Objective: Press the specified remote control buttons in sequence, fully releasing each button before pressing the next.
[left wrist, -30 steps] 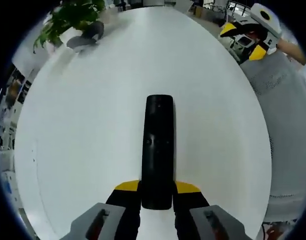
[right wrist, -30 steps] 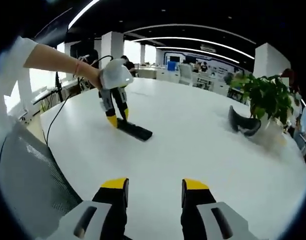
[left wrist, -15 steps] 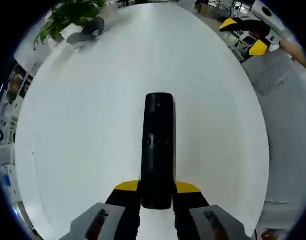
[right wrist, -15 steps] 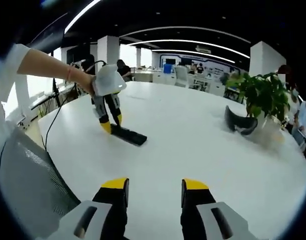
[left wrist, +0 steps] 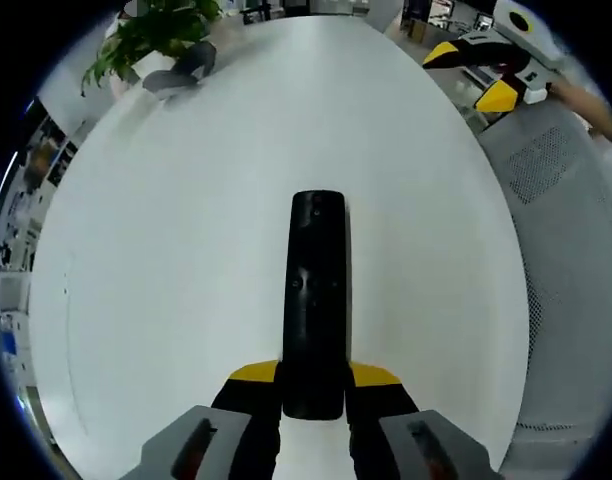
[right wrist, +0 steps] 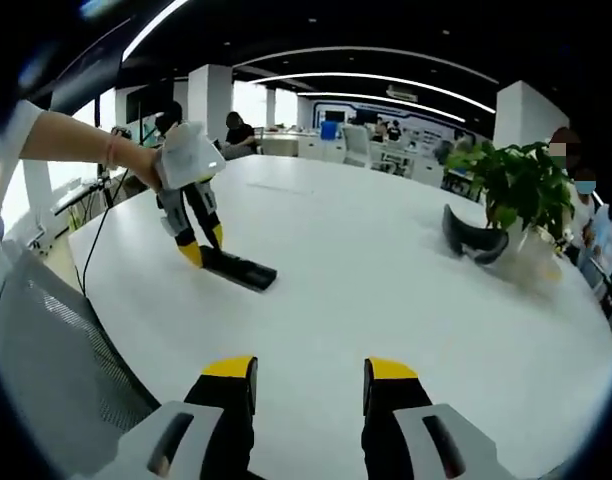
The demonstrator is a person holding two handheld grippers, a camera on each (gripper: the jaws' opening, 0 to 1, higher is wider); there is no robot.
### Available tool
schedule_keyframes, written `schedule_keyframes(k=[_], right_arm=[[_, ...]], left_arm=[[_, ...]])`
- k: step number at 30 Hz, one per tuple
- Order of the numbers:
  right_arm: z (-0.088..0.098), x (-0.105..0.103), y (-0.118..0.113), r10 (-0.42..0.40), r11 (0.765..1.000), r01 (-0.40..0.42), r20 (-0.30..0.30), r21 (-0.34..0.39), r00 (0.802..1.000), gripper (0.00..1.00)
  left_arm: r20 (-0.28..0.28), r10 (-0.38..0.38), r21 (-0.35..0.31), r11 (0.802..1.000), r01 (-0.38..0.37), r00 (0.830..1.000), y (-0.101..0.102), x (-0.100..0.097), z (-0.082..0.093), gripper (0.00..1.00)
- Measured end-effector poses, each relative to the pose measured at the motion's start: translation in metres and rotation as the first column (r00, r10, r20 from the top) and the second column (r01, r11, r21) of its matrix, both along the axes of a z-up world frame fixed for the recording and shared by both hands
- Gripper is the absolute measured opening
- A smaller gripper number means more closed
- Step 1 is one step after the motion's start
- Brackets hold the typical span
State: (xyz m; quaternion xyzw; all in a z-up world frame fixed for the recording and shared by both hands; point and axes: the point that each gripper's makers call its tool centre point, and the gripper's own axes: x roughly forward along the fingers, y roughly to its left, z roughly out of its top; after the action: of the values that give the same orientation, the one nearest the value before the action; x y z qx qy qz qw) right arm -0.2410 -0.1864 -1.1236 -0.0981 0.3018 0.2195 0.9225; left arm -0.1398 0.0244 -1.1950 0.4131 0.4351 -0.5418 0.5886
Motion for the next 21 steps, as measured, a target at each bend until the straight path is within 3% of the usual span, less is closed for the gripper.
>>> schedule_keyframes(k=[10,21], right_arm=[[-0.002,-0.002,0.0,0.002,1.0,-0.002,-0.015,-0.003,1.0,0.4],[-0.003,-0.002,-0.001,-0.01,1.0,0.01,-0.019,-0.002,1.0,0.39]], left_arm=[[0.01,0.013,-0.042,0.999,-0.013,1.0,0.0,-0.012,0.0,0.23],[0.012,0.006,-0.033,0.999,-0.005,1.0,0.0,-0.017,-0.001,0.23]])
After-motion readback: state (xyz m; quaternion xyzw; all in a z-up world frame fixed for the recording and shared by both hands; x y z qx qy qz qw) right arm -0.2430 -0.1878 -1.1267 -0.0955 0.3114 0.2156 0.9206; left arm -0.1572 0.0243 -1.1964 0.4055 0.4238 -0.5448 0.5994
